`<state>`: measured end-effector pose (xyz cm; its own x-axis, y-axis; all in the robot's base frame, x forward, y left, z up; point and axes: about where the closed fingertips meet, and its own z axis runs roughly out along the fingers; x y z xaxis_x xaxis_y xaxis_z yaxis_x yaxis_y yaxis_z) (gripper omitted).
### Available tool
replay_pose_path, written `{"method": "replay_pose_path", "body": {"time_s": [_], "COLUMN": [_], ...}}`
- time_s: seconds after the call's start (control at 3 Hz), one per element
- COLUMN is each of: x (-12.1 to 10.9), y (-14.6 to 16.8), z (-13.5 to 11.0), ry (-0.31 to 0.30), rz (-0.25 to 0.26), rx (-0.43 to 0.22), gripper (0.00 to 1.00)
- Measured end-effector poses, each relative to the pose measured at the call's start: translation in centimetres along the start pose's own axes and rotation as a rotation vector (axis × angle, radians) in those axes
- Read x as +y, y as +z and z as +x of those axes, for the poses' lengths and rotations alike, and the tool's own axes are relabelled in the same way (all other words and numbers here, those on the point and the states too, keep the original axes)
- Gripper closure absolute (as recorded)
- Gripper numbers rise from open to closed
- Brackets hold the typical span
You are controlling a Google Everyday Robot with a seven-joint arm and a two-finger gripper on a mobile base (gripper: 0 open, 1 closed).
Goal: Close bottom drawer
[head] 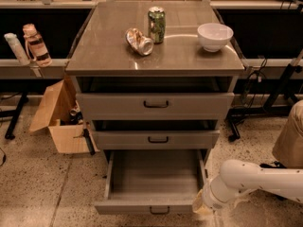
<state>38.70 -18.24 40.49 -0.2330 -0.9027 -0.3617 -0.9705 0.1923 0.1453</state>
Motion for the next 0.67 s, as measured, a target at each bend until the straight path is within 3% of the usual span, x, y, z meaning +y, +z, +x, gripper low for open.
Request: {"method": "replay_pose_path", "body": {"time_s": [0.67], "x": [-0.4], "y": [6.5], "z": [3.4], "ry": [0.051], "rz": [-0.034], "rx": [-0.020], "gripper": [1.00]}}
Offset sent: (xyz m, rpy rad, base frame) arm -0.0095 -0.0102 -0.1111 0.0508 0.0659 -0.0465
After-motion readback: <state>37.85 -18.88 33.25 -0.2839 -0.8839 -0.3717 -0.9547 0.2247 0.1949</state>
